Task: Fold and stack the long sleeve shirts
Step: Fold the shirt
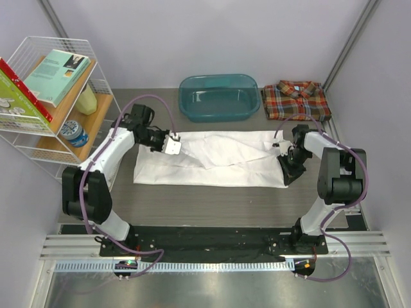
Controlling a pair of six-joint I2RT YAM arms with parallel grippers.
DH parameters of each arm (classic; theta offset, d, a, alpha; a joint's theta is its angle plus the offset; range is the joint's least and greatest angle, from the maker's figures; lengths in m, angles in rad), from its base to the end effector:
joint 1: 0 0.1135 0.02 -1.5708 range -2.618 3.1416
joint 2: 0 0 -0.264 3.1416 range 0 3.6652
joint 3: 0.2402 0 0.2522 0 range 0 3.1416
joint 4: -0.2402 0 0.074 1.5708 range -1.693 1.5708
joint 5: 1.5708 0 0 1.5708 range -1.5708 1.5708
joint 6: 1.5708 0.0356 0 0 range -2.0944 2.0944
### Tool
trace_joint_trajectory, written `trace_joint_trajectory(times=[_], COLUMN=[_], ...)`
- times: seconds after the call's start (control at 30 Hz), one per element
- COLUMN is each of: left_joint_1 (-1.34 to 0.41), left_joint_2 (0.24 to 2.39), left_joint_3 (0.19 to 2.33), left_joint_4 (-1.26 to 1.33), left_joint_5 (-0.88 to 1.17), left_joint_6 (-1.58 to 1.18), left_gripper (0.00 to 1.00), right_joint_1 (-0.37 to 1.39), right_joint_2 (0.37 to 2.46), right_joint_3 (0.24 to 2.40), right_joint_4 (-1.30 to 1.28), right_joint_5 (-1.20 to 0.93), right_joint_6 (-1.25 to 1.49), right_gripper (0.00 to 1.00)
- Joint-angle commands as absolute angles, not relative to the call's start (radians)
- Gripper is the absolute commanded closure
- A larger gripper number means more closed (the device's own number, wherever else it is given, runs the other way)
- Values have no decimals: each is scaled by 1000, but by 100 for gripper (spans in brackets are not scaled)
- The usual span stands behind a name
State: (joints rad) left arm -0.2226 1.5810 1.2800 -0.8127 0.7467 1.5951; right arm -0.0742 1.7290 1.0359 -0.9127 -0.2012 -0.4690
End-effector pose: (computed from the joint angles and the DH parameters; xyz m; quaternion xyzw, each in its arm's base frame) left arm 0.3054 -0.0939 0.2723 0.7662 0.4922 -0.1412 0.3883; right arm 0.2843 -0.0140 0.1550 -0.1934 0.9758 0.1014 0.0102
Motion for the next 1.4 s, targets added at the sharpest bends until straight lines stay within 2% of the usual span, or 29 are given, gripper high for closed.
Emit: trace_joint_trajectory(times=[0.0, 0.4, 0.77, 0.9, 1.07, 1.23, 1.3, 1.37], left_joint_1=[-193, -126, -74, -52, -25, -57, -84, -121], left_joint_2=[1534, 1598, 1674, 1671, 1637, 1559, 1551, 1554], left_joint_3=[1204, 1232, 1241, 1253, 1264, 1218, 1204, 1184], left_joint_4=[-887, -885, -903, -911, -914, -910, -893, -882], left_joint_5=[724, 713, 629, 617, 630, 690, 672, 649], left_joint_6=[1876, 1959, 2101, 2076, 1947, 1774, 1638, 1593], left_gripper=[100, 99, 93, 87, 70, 60, 61, 62], right_joint_1=[-78, -78, -78, -78, -78, -78, -78, -78], right_joint_2=[1729, 1735, 1743, 1746, 1747, 1717, 1692, 1680], right_joint_3=[1049, 1051, 1058, 1066, 1087, 1141, 1166, 1196], right_joint_4=[-933, -933, -933, -937, -959, -1032, -1054, -1071], right_joint_5=[-202, -186, -186, -189, -213, -284, -294, -311], right_joint_6=[-474, -480, -479, -480, -479, -483, -480, -480], right_gripper=[99, 99, 99, 99, 99, 86, 78, 75])
